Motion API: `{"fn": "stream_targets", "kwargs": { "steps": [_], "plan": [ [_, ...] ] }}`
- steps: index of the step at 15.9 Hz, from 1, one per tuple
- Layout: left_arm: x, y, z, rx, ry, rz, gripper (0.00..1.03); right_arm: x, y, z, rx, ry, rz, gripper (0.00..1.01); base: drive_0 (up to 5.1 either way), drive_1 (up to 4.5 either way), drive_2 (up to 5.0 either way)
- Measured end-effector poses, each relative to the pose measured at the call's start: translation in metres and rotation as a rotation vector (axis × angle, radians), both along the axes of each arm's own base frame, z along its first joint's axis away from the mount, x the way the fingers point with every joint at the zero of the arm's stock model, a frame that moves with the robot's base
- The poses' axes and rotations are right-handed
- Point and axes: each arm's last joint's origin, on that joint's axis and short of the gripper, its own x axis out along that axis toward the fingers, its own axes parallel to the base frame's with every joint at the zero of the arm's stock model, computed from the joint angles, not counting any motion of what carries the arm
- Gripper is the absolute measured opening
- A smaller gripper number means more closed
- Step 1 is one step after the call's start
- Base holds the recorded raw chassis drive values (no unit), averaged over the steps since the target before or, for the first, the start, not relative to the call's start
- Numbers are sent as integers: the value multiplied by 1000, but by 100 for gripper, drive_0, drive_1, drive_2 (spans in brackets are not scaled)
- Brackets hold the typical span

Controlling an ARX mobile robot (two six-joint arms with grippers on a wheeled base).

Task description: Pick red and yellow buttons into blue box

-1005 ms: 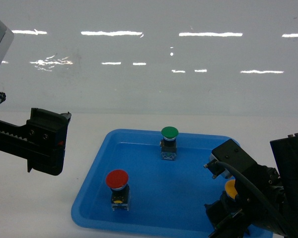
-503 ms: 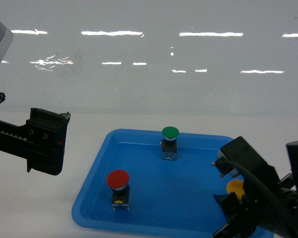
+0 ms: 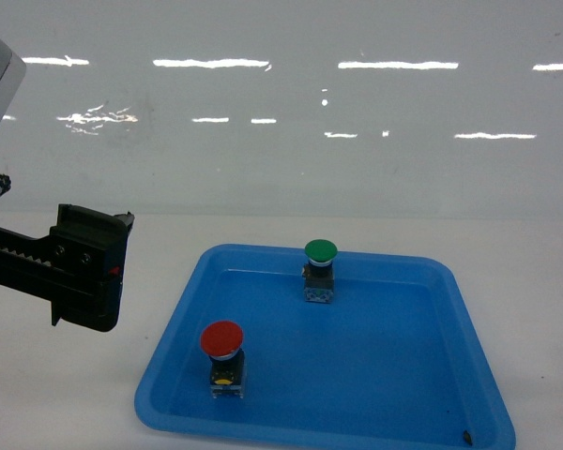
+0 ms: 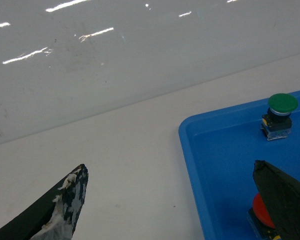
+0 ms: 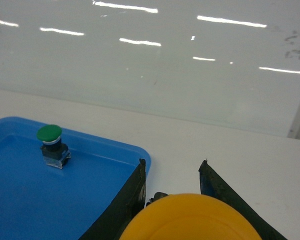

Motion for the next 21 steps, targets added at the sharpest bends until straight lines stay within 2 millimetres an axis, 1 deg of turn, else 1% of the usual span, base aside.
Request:
{"fn": "stream_targets", "kwargs": {
  "steps": [1, 3, 5, 6, 8, 9, 13, 14, 16, 18, 21],
  "plan": [
    [0, 0, 0, 0, 0, 0, 98, -16, -2, 2, 16, -11, -30, 29, 0, 0, 0],
    [0, 0, 0, 0, 0, 0, 98, -56, 1, -7, 19, 43, -33, 29, 0, 0, 0],
    [0, 0, 0, 0, 0, 0, 98, -79, 2, -10, 13, 51, -41, 29, 0, 0, 0],
    [0, 0, 0, 0, 0, 0, 98, -85, 0, -4, 15, 23, -55, 29, 0, 0, 0],
    [0, 0, 0, 0, 0, 0, 98, -91, 4, 7, 21, -60, -59, 29, 0, 0, 0],
    [0, 0, 0, 0, -1, 0, 98, -92, 8, 7, 21, -62, -37, 29, 0, 0, 0],
    [0, 0, 0, 0, -1, 0, 98, -91, 7, 5, 12, -50, -44, 29, 0, 0, 0],
    [-1, -5, -2, 7, 42, -29, 98, -91, 7, 5, 11, -49, -45, 29, 0, 0, 0],
    [3, -16, -2, 10, 57, -68, 98, -91, 7, 5, 11, -49, -44, 29, 0, 0, 0],
    [14, -30, -3, 21, 99, -86, 98, -91, 7, 5, 11, -49, -45, 29, 0, 0, 0],
    [31, -45, -14, 43, 197, -88, 98, -91, 7, 5, 11, -49, -44, 29, 0, 0, 0]
  ]
}}
